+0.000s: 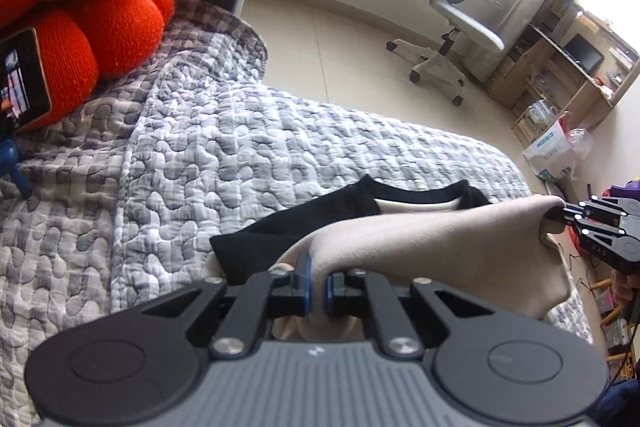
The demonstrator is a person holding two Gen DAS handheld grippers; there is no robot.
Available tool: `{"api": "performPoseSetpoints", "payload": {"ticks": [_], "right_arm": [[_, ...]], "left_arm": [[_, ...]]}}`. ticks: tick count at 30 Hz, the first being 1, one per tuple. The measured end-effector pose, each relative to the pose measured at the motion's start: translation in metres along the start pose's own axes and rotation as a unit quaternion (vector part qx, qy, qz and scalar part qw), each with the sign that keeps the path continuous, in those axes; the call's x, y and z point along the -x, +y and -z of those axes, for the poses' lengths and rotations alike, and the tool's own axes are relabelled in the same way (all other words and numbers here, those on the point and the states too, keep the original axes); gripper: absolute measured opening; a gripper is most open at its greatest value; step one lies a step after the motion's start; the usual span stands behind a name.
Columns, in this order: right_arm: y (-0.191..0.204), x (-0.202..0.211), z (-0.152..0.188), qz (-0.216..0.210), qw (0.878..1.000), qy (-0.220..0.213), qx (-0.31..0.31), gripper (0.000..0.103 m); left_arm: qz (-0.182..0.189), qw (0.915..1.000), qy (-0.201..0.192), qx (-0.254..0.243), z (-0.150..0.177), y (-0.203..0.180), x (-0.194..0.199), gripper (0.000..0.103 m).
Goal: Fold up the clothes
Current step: 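Lift the sweatshirt hem with both tools and fold it over the black shirt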
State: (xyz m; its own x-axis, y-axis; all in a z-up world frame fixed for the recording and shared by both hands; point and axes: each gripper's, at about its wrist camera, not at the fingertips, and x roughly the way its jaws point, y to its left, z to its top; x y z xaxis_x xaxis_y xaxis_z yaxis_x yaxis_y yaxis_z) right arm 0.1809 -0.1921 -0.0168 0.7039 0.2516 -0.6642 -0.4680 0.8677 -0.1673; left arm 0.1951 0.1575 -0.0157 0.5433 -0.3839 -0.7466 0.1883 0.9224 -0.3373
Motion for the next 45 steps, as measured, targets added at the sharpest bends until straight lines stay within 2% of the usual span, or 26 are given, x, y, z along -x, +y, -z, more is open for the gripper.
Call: {"api": "performPoseSetpoints", "payload": {"ticks": [4,6,8,12,15,18,19,20,21,23,28,33,39,42,45], "right_arm": [[-0.007,-0.017,-0.001,-0.014,0.999,0.019,-0.029,0.007],[-0.012,-0.024,0.0,-0.022,0.998,0.03,-0.052,0.011],[-0.017,-0.025,0.0,-0.036,0.996,0.031,-0.071,0.016],[-0.029,-0.026,0.002,-0.063,0.992,0.03,-0.106,0.018],[-0.036,-0.027,0.003,-0.079,0.989,0.028,-0.124,0.018],[-0.037,-0.028,0.005,-0.084,0.989,0.023,-0.119,0.018],[-0.037,-0.028,0.005,-0.085,0.989,0.02,-0.117,0.016],[-0.038,-0.026,0.005,-0.085,0.989,0.016,-0.116,0.009],[-0.038,-0.023,0.004,-0.089,0.99,0.014,-0.112,0.009],[-0.033,-0.013,0.002,-0.089,0.992,0.012,-0.091,0.008],[-0.024,0.043,0.005,-0.088,0.994,-0.032,-0.065,0.007],[0.005,0.124,0.031,-0.09,0.992,-0.082,-0.018,0.007],[0.029,0.156,0.057,-0.084,0.991,-0.101,0.002,0.007],[0.04,0.16,0.065,-0.078,0.992,-0.097,0.016,0.007],[0.044,0.16,0.076,-0.069,0.994,-0.089,0.017,0.007]], "left_arm": [[0.025,0.9993,0.011,0.026,-0.006,0.012,-0.015,0.01],[0.041,0.9981,0.008,0.045,-0.008,0.018,-0.019,0.019],[0.061,0.9958,0.003,0.068,-0.007,0.025,-0.021,0.024],[0.096,0.9892,-0.014,0.11,-0.004,0.036,-0.024,0.035],[0.12,0.9832,-0.026,0.135,-0.002,0.045,-0.026,0.038],[0.126,0.9827,-0.029,0.132,-0.001,0.045,-0.029,0.037],[0.128,0.9829,-0.031,0.128,-0.001,0.044,-0.028,0.034],[0.131,0.9831,-0.033,0.124,-0.002,0.043,-0.027,0.023],[0.129,0.9843,-0.034,0.116,-0.002,0.039,-0.025,0.018],[0.124,0.9865,-0.038,0.1,0.0,0.033,-0.017,0.016],[0.118,0.9893,-0.055,0.065,0.007,0.022,0.018,0.013],[0.112,0.991,-0.067,-0.029,0.037,-0.001,0.073,0.013],[0.089,0.9894,-0.046,-0.105,0.074,-0.019,0.09,0.013],[0.061,0.9867,-0.052,-0.141,0.082,-0.026,0.098,0.013],[0.061,0.982,-0.068,-0.165,0.088,-0.031,0.105,0.013]]}}
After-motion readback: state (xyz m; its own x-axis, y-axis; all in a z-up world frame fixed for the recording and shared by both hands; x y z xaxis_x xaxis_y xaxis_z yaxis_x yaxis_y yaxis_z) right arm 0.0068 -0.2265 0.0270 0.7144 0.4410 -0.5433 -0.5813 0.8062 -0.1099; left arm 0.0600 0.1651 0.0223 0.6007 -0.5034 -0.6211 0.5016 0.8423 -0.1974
